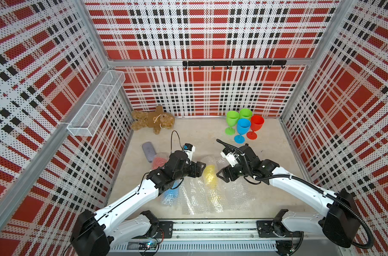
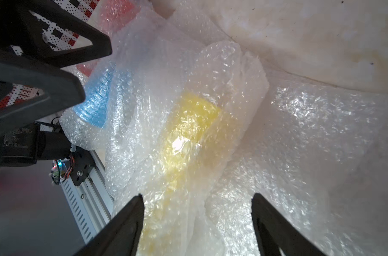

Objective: Unpack wine glasses from bubble wrap
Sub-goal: Place the bubble wrap at the center of the board, then unwrap the bubble wrap.

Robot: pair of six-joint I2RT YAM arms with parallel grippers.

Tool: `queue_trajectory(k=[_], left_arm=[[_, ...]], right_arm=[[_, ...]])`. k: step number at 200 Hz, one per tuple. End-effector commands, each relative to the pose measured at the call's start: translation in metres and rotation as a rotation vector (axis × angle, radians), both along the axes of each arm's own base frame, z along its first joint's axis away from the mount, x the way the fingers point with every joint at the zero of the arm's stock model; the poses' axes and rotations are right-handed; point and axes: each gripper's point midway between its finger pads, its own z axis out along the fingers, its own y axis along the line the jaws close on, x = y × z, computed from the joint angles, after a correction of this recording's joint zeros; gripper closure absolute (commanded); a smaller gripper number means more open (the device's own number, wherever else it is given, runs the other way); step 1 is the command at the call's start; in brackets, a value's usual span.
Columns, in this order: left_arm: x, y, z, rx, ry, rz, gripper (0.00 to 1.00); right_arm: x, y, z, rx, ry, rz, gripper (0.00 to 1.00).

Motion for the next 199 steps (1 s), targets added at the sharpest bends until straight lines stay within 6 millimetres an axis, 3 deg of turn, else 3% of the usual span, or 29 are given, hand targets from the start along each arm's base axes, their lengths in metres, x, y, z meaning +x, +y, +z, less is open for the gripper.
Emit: queue_trajectory(k=[1,28,55,92,133,182,199], left_arm=[[-0.016,-0.014,-0.008,-0.011,0.056,-0.072,0.27],[-0.030,-0.030,-0.018,-0.003,0.097,-0.150,0.27],[-0.040,-0.040,-0.027,0.015,0.121,-0.190,0.27],[-0.049,-0.047,-0.039,0.035,0.151,-0.231,0.28],[-0.053,-0.054,-0.051,0.067,0.176,-0.258,0.28],[-0.051,-0.053,-0.071,0.128,0.203,-0.247,0.33],[-0.048,-0.051,-0.081,0.164,0.212,-0.236,0.42]], right_arm=[[-0.011,0.002,-0.014,-0.023,0.017,0.076,0.26],[-0.020,0.011,-0.030,0.008,0.085,0.122,0.30],[-0.016,0.008,-0.044,-0.032,0.088,0.104,0.37],[-0.020,0.015,-0.048,0.014,0.111,0.126,0.68],[-0.023,0.027,-0.039,0.100,0.125,0.159,0.94],[-0.027,0.033,-0.031,0.149,0.128,0.182,0.99],[-0.028,0.033,-0.031,0.154,0.126,0.186,1.00]])
